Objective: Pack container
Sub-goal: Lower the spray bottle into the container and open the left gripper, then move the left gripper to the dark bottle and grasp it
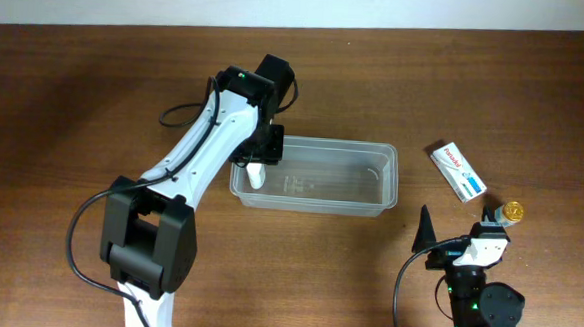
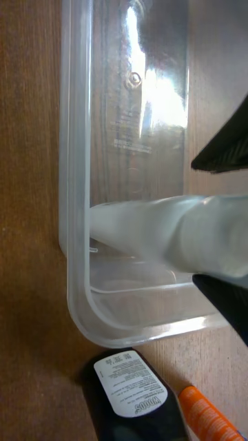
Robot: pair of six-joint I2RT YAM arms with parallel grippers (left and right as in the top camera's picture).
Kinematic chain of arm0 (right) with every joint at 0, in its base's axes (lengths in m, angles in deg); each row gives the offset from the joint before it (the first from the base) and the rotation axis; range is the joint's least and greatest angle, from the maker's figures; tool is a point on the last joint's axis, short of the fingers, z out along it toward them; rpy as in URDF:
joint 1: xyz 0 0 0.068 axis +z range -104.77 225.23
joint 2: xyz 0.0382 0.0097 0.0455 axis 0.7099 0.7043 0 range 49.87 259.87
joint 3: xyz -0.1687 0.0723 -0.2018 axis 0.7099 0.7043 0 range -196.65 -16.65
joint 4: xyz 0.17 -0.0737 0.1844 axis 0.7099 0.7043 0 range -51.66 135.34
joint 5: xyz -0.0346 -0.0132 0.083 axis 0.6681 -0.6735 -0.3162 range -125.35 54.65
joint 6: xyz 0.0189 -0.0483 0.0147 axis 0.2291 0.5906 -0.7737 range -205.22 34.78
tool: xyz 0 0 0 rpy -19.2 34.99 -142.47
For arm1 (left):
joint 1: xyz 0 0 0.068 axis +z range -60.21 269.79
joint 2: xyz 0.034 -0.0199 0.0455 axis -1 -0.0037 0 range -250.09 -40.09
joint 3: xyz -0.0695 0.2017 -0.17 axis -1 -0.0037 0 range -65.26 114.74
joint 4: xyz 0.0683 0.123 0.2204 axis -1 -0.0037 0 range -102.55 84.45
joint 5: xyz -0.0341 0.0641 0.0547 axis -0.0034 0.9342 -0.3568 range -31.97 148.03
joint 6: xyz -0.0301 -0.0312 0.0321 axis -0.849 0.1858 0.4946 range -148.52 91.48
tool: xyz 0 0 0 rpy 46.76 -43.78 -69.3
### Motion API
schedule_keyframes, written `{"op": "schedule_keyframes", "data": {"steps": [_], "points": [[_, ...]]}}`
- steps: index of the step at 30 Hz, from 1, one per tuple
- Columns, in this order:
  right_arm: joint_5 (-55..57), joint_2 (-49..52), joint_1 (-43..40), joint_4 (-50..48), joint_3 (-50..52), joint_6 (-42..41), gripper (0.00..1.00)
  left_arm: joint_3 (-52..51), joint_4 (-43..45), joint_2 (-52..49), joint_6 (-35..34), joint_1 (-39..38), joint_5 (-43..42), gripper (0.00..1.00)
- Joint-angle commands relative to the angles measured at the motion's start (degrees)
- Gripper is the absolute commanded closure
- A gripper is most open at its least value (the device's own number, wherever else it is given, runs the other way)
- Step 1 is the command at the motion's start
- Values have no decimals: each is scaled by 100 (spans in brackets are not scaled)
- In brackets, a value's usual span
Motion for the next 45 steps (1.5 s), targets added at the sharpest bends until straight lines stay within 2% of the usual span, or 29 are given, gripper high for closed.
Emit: {"op": "schedule_keyframes", "data": {"steps": [1,6,10,14,19,21,22,23,25,31,34,35,37,38,42,45], "points": [[31,-15,9,37,26,-39,2,151,13,59,-9,-17,79,49],[31,-15,9,37,26,-39,2,623,7,116,284,-15,101,42],[31,-15,9,37,26,-39,2,1204,-140,125,295,-15,544,37],[31,-15,9,37,26,-39,2,1897,-463,125,291,26,1051,32],[31,-15,9,37,26,-39,2,2863,-1095,125,289,369,1080,31],[31,-15,9,37,26,-39,2,3134,-1384,125,291,564,1080,16],[31,-15,9,37,26,-39,2,3228,-1521,125,291,693,1060,13],[31,-15,9,37,26,-39,2,3268,-1637,125,293,809,1032,5],[31,-15,9,37,26,-39,2,3263,-1858,122,291,1071,981,1],[31,-15,9,37,26,-39,2,2994,-1958,111,295,1751,28,1],[31,-15,9,37,26,-39,2,2728,-1912,111,293,1853,-129,2],[31,-15,9,37,26,-39,2,2627,-1893,111,295,1856,-129,3],[31,-15,9,37,26,-39,2,2369,-1814,111,295,1829,-131,16],[31,-15,9,37,26,-39,2,2253,-1792,111,295,1803,-129,19],[31,-15,9,37,26,-39,2,1679,-1506,111,396,1692,-127,26],[31,-15,9,37,26,-39,2,1176,-1241,111,444,1665,-127,27]]}}
